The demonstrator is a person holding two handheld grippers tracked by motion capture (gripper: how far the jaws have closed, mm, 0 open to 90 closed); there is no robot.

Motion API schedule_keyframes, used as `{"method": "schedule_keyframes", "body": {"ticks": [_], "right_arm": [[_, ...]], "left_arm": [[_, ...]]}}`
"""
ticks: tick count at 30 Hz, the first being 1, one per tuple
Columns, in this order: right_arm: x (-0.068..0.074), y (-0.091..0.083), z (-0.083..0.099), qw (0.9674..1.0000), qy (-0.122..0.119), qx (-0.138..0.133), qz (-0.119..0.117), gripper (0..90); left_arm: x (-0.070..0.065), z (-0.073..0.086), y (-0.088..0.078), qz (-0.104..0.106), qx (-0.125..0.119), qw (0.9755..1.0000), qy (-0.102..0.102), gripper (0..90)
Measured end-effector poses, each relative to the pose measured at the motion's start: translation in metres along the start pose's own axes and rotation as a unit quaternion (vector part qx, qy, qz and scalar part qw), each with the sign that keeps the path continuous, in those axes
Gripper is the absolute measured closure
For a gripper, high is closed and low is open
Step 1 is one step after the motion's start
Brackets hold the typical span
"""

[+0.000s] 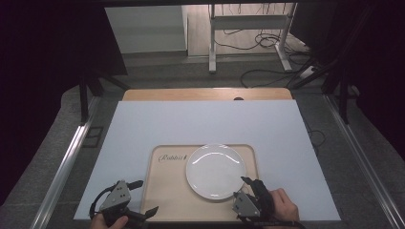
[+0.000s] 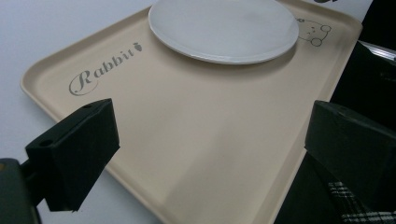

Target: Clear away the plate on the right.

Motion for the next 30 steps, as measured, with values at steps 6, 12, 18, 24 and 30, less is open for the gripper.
{"method": "schedule_keyframes", "body": {"ticks": [6,12,18,24,30], "right_arm": [[-0.007,-0.002,0.007,0.9995,0.029,-0.01,-0.005,37.8],[-0.013,-0.004,0.015,0.9979,0.063,-0.012,-0.012,35.0],[-0.023,-0.005,0.029,0.9919,0.123,-0.017,-0.029,30.4],[-0.034,-0.007,0.043,0.983,0.178,-0.024,-0.037,24.1],[-0.04,-0.01,0.054,0.9754,0.214,-0.032,-0.043,18.7]], "left_arm": [[0.0,0.0,0.0,0.0,-0.001,1.0,-0.001,2.6],[0.0,0.0,0.0,0.0,-0.001,1.0,-0.001,2.6],[0.0,0.0,-0.001,0.0,-0.001,1.0,-0.001,2.6],[0.001,0.0,-0.001,0.0,-0.002,1.0,-0.001,2.6],[0.001,0.0,-0.001,0.0,-0.002,1.0,-0.002,2.6]]}}
Point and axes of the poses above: each handheld gripper's, and its own axes: y roughly forward along the jaws, z roughly out of its underside, x roughly to its left, the point moved 4 cm from there along y, roughly forward along the jaws, and after that the axes turned 3 degrees about x, right-handed, at the moved point
